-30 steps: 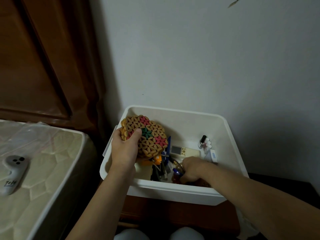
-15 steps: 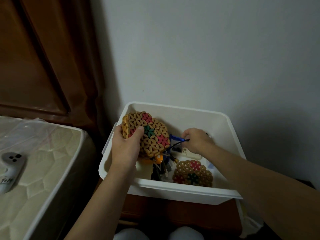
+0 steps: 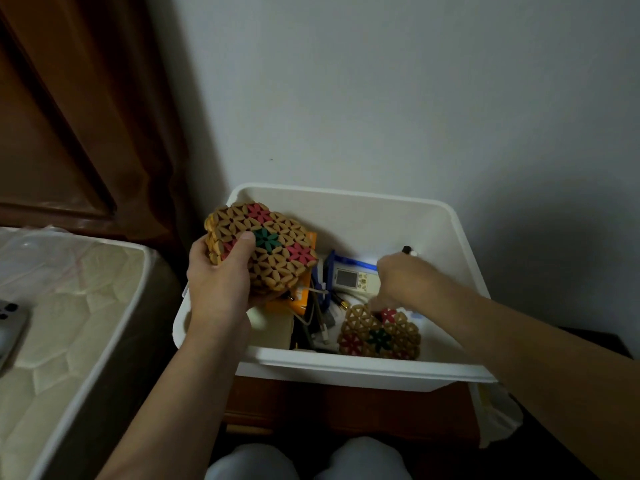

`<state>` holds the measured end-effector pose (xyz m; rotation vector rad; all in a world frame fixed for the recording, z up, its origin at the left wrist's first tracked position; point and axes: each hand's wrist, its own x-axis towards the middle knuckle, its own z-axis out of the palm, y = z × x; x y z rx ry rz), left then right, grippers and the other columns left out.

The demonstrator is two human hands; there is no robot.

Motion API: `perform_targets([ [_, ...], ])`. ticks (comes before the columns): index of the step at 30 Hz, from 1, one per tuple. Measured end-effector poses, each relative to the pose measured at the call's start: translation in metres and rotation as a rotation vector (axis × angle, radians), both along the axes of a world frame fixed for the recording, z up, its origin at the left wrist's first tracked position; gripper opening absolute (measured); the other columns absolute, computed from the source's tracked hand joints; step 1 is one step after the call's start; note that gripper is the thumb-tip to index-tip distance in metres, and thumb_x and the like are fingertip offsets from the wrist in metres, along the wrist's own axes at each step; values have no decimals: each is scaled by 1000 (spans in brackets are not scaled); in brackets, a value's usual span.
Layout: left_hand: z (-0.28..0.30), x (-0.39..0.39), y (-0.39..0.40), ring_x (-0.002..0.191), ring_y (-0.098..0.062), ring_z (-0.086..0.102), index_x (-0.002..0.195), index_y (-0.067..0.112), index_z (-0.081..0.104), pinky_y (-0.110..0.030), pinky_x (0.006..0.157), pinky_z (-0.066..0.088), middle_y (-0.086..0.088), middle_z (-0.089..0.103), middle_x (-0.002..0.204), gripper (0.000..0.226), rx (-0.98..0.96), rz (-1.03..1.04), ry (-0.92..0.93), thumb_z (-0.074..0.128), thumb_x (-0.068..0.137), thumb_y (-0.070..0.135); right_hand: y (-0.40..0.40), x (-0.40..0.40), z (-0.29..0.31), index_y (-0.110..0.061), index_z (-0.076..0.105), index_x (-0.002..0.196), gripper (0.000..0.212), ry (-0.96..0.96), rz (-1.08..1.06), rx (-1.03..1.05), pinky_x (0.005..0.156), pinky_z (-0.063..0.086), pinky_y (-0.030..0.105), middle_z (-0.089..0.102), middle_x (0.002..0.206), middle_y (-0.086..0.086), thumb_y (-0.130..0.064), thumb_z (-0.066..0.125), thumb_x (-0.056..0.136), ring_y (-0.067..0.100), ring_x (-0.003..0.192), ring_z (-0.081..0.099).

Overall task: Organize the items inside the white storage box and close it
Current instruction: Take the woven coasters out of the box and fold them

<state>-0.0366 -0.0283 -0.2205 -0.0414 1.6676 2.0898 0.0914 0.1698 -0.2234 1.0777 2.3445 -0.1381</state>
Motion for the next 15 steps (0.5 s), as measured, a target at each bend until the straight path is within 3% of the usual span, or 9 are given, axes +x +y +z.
perform_targets([
  [2, 1, 1, 0, 115, -30, 68, 143, 28, 52, -61, 83, 62, -3, 67, 130, 50, 2, 14, 0, 73, 97, 28, -6, 12, -6, -12, 62, 118, 47, -124, 64, -50, 67, 54, 29, 61, 92, 4, -44, 80, 88, 17, 77, 62],
  [4, 2, 1, 0, 116, -31, 67, 144, 29, 51, -62, 83, 62, -3, 65, 131, 51, 9, 21, -4, 73, 97, 28, -9, 22, -19, -11, 60, 133, 56, -170, 79, -96, 89, 57, 34, 64, 112, 5, -44, 77, 90, 22, 101, 64],
  [6, 3, 2, 0, 115, -30, 67, 143, 29, 52, -62, 82, 62, -2, 66, 130, 49, 20, 19, -7, 72, 98, 27, -9, 28, -30, -11, 60, 138, 59, -166, 46, -159, 99, 55, 39, 64, 121, 6, -44, 76, 91, 24, 110, 64],
  [11, 2, 3, -1, 114, -30, 68, 142, 29, 53, -57, 77, 64, -2, 67, 128, 48, 11, 19, -9, 72, 98, 27, -2, 29, -43, -13, 63, 131, 57, -112, 12, -188, 87, 55, 36, 62, 106, 4, -47, 79, 88, 24, 98, 63],
  [15, 0, 0, -1, 113, -29, 68, 140, 32, 53, -50, 68, 65, -2, 66, 128, 47, 12, 12, -5, 72, 98, 27, 0, 29, -47, -11, 65, 126, 49, -74, -19, -126, 92, 58, 36, 64, 101, 3, -40, 79, 89, 21, 98, 66],
])
